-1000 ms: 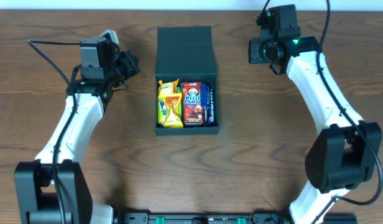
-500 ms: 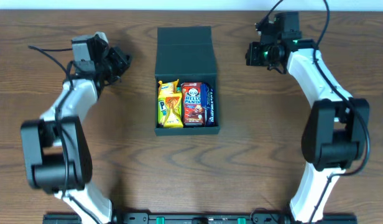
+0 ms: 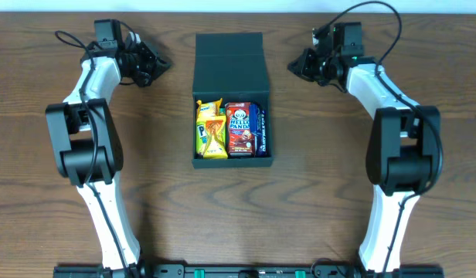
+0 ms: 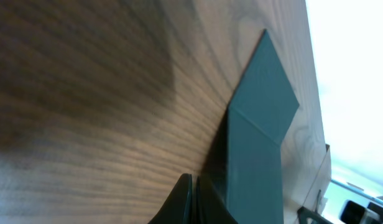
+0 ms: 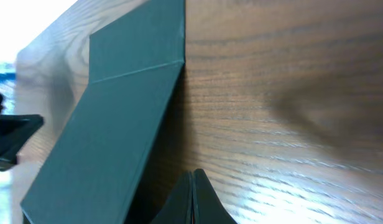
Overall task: Pack container
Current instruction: 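Grip the upright lid edges with both grippers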
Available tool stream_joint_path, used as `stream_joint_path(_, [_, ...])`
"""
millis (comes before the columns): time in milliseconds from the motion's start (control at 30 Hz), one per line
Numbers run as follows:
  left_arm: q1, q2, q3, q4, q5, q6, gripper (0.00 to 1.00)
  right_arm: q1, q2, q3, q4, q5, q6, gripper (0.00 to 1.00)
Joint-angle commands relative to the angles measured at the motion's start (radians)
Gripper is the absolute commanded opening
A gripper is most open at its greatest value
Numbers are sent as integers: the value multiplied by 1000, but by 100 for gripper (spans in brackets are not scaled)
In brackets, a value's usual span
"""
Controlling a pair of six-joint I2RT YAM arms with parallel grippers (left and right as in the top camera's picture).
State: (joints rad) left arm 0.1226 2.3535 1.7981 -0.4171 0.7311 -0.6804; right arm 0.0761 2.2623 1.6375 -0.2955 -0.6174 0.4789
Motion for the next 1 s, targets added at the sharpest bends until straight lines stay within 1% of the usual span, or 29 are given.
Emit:
stream_joint_path(0, [-1,51,69,-43,48,7,6,-5,63,13,35,-109,133,2])
stream_joint_path(100, [-8,71,77,-58,78,7,6,-1,102,14,69,-159,177,1])
stream_joint_path(333, [-47,80,77,-90,108,27,6,23,123,15,107,-171,183,1])
stream_joint_path(600, [-82,80,77,-96,132,30,6,50,162,15,166,-227,235,1])
stream_joint_path(733, [-87,80,77,-130,130,31,6,58,163,15,174,-229,235,1])
stream_joint_path(967, [-100,80,77,-132,146,35,6,63,163,15,187,-240,235,1])
